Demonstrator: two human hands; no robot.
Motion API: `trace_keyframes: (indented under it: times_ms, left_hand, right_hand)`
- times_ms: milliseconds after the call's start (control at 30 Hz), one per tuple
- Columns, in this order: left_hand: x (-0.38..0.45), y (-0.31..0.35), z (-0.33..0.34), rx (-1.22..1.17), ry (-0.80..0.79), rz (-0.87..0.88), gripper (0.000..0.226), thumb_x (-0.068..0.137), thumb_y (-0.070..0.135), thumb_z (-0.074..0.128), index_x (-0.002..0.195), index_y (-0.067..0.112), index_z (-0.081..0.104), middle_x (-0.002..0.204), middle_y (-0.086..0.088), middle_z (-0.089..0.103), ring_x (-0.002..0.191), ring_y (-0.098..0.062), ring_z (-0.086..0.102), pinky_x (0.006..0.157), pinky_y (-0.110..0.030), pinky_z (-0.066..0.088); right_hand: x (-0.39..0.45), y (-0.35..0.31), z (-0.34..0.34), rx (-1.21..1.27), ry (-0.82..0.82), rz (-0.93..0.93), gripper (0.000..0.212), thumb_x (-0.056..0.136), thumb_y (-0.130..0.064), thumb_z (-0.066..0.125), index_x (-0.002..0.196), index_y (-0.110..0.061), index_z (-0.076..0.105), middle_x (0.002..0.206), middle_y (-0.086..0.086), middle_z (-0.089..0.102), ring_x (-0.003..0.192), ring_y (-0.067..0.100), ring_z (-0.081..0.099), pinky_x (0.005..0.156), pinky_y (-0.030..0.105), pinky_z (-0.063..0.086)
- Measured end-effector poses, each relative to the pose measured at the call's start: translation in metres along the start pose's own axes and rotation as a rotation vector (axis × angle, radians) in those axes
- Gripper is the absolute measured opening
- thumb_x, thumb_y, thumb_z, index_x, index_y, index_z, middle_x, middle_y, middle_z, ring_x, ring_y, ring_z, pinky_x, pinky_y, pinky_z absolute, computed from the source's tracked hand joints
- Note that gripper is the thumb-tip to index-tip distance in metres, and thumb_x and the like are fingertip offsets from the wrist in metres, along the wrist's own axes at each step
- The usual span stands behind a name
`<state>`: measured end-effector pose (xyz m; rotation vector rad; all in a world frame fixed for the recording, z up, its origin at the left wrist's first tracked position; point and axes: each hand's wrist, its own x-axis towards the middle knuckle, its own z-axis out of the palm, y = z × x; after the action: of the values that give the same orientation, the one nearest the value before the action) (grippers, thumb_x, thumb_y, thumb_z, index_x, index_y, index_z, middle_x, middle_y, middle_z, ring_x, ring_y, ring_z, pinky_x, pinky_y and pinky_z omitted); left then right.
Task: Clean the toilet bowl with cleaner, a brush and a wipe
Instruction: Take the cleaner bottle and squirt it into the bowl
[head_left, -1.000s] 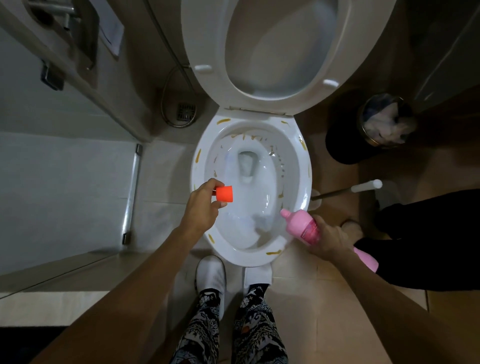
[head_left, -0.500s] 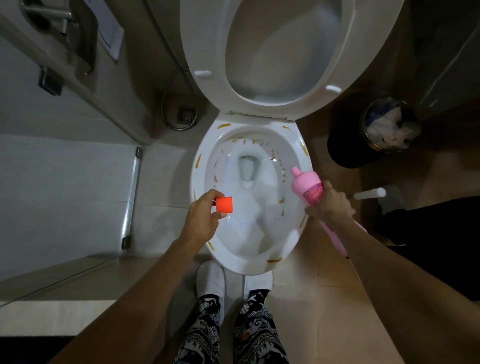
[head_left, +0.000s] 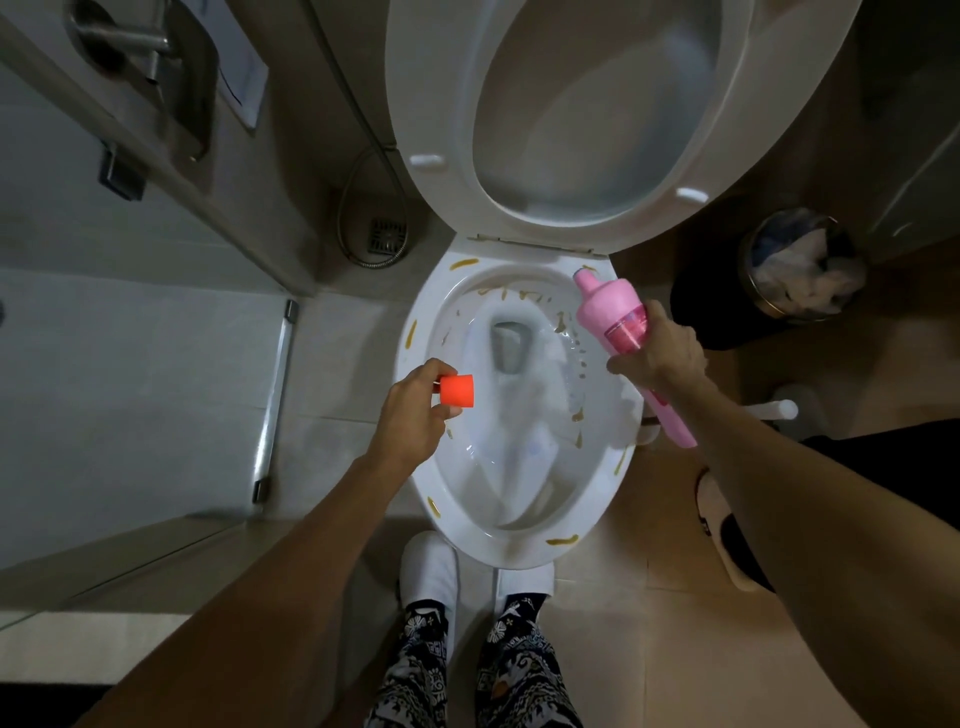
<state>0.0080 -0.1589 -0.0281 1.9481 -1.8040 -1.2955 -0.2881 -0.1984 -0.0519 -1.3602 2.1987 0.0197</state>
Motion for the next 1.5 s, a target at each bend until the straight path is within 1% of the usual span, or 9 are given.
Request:
trace_keyframes:
  times_ms: [67,200,500,600,833,933,1067,1367,1500]
  left_hand:
    - [0.006,0.004,-0.006,-0.006,0.012,0.008,0.036,0.082,-0.001,0.070,0.113,0.011,0.056,0.115,-0.006,0.061,0.094,-0.014,0.050,0.076,-0.024,0.039]
    - [0.017,0.013,-0.023,-0.013,0.046,0.056,0.035,0.081,-0.001,0.069,0.112,0.009,0.058,0.110,-0.005,0.062,0.096,-0.016,0.054,0.073,-0.015,0.035]
    - [0.032,0.033,-0.056,0.056,0.090,0.140,0.040,0.080,0.001,0.070,0.116,0.012,0.058,0.114,-0.007,0.062,0.099,-0.019,0.058,0.080,-0.022,0.038]
    - [0.033,0.040,-0.066,0.053,0.093,0.167,0.041,0.081,0.003,0.071,0.119,0.012,0.058,0.116,-0.007,0.061,0.099,-0.019,0.058,0.080,-0.023,0.038]
    - [0.017,0.052,-0.076,0.155,0.035,0.272,0.043,0.081,0.005,0.072,0.121,0.012,0.057,0.118,-0.007,0.060,0.097,-0.016,0.056,0.081,-0.022,0.037]
    - [0.008,0.053,-0.078,0.180,0.022,0.320,0.045,0.081,0.005,0.072,0.122,0.014,0.058,0.118,-0.006,0.060,0.095,-0.013,0.053,0.082,-0.021,0.037]
    - [-0.003,0.057,-0.080,0.245,-0.019,0.387,0.047,0.080,0.006,0.072,0.124,0.015,0.059,0.118,-0.006,0.060,0.102,-0.022,0.056,0.084,-0.023,0.038]
    - [-0.022,0.057,-0.067,0.351,-0.139,0.490,0.048,0.078,-0.001,0.069,0.121,0.017,0.062,0.116,-0.003,0.059,0.103,-0.024,0.057,0.087,-0.029,0.044]
    - [-0.029,0.055,-0.068,0.261,-0.154,0.520,0.055,0.070,-0.011,0.070,0.118,0.016,0.064,0.114,0.000,0.061,0.102,-0.017,0.058,0.082,-0.007,0.037]
  right_hand:
    - [-0.001,-0.003,0.001,0.029,0.022,-0.079,0.088,0.067,-0.027,0.084,0.140,-0.020,0.036,0.115,0.009,0.060,0.101,0.032,0.061,0.090,0.047,0.052]
    - [-0.011,-0.015,0.002,0.085,0.039,-0.225,0.089,0.069,-0.027,0.084,0.142,-0.015,0.037,0.113,0.010,0.063,0.096,0.030,0.063,0.080,0.028,0.045]
    - [-0.038,-0.039,0.021,0.225,0.010,-0.316,0.096,0.064,-0.035,0.086,0.144,-0.019,0.034,0.114,0.007,0.065,0.094,0.032,0.064,0.083,0.035,0.051]
    - [-0.051,-0.044,0.026,0.290,-0.010,-0.356,0.098,0.062,-0.042,0.083,0.144,-0.016,0.036,0.118,0.008,0.063,0.097,0.029,0.064,0.083,0.027,0.047]
    - [-0.087,-0.052,0.040,0.429,-0.020,-0.458,0.101,0.065,-0.026,0.088,0.148,-0.016,0.031,0.133,0.006,0.056,0.108,0.022,0.059,0.085,0.019,0.042]
    - [-0.097,-0.050,0.048,0.462,-0.031,-0.452,0.104,0.063,-0.029,0.089,0.148,-0.022,0.030,0.135,0.001,0.055,0.113,0.020,0.058,0.089,0.023,0.045]
    - [-0.107,-0.045,0.058,0.446,-0.053,-0.444,0.105,0.062,-0.031,0.088,0.149,-0.026,0.029,0.134,0.001,0.057,0.114,0.024,0.059,0.093,0.038,0.051]
    - [-0.116,-0.042,0.066,0.428,-0.070,-0.509,0.110,0.061,-0.032,0.087,0.151,-0.031,0.024,0.126,0.005,0.059,0.108,0.027,0.058,0.088,0.046,0.051]
    - [-0.121,-0.042,0.067,0.444,-0.064,-0.514,0.112,0.060,-0.039,0.085,0.151,-0.032,0.020,0.130,0.002,0.058,0.110,0.025,0.058,0.089,0.045,0.052]
